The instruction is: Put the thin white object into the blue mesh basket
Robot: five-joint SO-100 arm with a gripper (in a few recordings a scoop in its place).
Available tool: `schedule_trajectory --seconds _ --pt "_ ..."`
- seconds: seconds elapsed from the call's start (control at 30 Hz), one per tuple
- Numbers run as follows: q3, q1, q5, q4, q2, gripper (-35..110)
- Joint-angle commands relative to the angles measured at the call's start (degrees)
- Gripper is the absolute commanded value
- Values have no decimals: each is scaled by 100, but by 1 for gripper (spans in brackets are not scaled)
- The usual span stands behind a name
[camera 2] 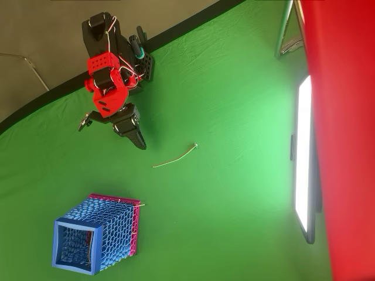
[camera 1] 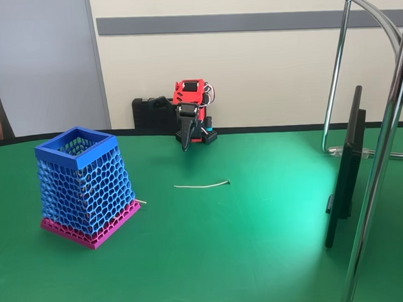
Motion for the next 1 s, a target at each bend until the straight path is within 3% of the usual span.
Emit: schedule_trajectory --seconds 0.0,0.63,0.97 --pt "-53 -97 -97 62 -26 1" --pt "-1828 -633 158 -475 -3032 1" --pt "-3498 -976 817 -53 -5722 13"
